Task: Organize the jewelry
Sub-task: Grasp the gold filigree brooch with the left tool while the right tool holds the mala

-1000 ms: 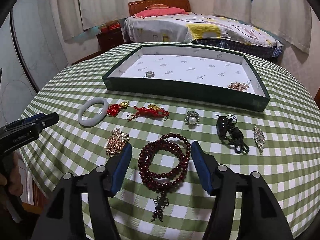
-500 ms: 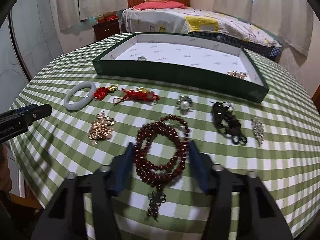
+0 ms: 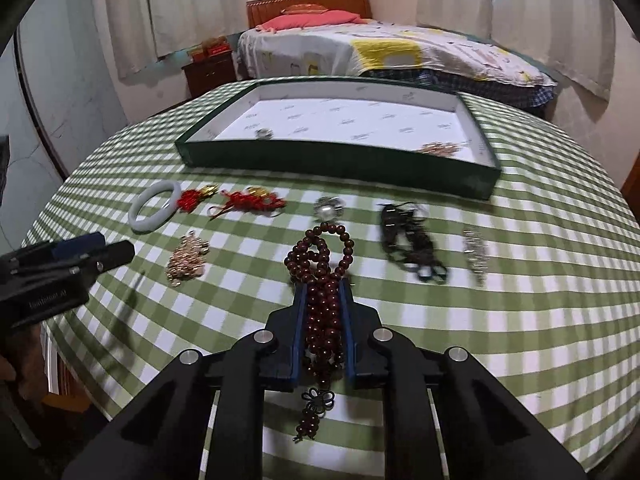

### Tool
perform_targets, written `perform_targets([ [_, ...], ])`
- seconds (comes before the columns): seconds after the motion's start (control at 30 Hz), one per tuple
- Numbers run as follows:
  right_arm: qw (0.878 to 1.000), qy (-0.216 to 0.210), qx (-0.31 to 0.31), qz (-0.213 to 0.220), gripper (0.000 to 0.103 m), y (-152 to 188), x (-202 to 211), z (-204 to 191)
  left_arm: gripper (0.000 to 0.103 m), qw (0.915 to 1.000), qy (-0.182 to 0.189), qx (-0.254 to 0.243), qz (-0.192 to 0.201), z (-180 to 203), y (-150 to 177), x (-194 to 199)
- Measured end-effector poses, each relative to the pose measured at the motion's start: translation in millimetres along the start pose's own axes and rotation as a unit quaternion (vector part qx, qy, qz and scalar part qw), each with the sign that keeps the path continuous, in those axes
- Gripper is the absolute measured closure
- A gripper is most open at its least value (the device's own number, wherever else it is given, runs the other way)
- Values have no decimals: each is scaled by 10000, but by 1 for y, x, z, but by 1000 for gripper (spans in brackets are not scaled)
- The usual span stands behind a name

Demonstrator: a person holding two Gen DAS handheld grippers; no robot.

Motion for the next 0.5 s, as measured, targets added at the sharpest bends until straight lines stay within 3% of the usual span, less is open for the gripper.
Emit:
perform_targets([
  [0.5, 9967, 345, -725, -125, 87, 9, 1, 82, 45, 9988, 151, -367, -294, 56, -4, -35],
])
Point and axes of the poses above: each gripper's, at about its wrist camera, not at the fingertips, and x roughly against the way its jaws point, z to its right, y to its underside, the point moved 8 cm from there along -x, roughly the way its jaws point, and after that the axes turned 14 degrees about y, right-handed, at the moved point
